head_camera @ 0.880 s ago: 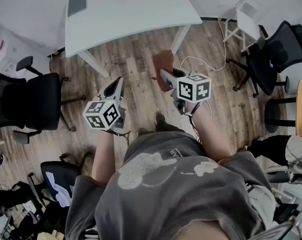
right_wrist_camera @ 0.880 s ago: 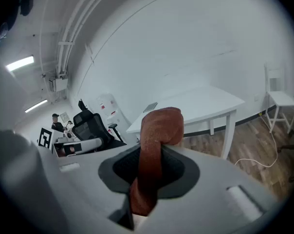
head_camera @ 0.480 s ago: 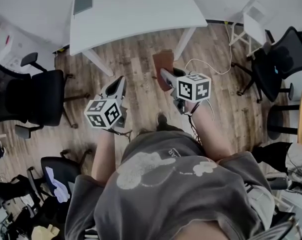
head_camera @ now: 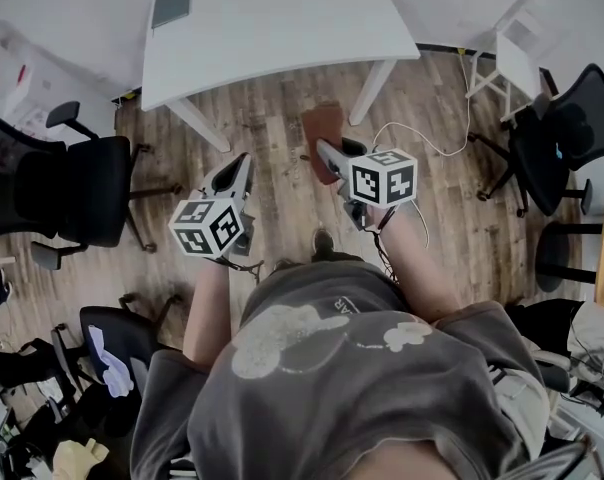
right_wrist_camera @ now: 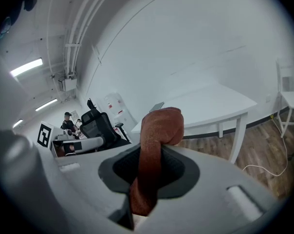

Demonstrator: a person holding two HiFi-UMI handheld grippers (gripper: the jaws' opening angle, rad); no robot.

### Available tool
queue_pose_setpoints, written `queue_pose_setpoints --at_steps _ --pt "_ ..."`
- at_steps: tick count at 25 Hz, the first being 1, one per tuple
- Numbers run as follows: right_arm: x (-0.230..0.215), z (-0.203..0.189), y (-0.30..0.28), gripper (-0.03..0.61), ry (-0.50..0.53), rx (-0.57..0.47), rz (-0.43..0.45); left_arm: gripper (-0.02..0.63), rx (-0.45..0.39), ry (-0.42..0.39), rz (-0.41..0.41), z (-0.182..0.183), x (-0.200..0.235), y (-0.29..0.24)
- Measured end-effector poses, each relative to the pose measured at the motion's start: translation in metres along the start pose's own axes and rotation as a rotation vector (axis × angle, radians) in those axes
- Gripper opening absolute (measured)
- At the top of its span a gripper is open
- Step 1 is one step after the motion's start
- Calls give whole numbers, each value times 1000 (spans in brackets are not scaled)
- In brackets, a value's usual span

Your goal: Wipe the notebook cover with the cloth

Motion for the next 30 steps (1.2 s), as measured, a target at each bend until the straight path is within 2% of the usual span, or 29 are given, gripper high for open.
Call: queue_pose_setpoints --at_steps 7,17,25,30 --pt "-17 17 -3 80 -9 -20 85 -6 -19 -2 66 1 -9 -13" --pt "-34 18 -23 80 -13 24 156 -6 -36 12 127 -3 -12 -23" --pt "-28 24 -59 80 -3 58 143 -6 -47 65 150 -3 27 -9" --pt "-43 39 -84 80 -36 58 80 -6 -34 61 136 9 65 -21"
Point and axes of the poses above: the fingertips, and each gripper's own axes: y backward along the fingers, x to its left, z out of its top, the point moved 2 cm from there along y, backward along the fingers, and after that the axes turned 11 degrees about -z, right-handed, at the moved point
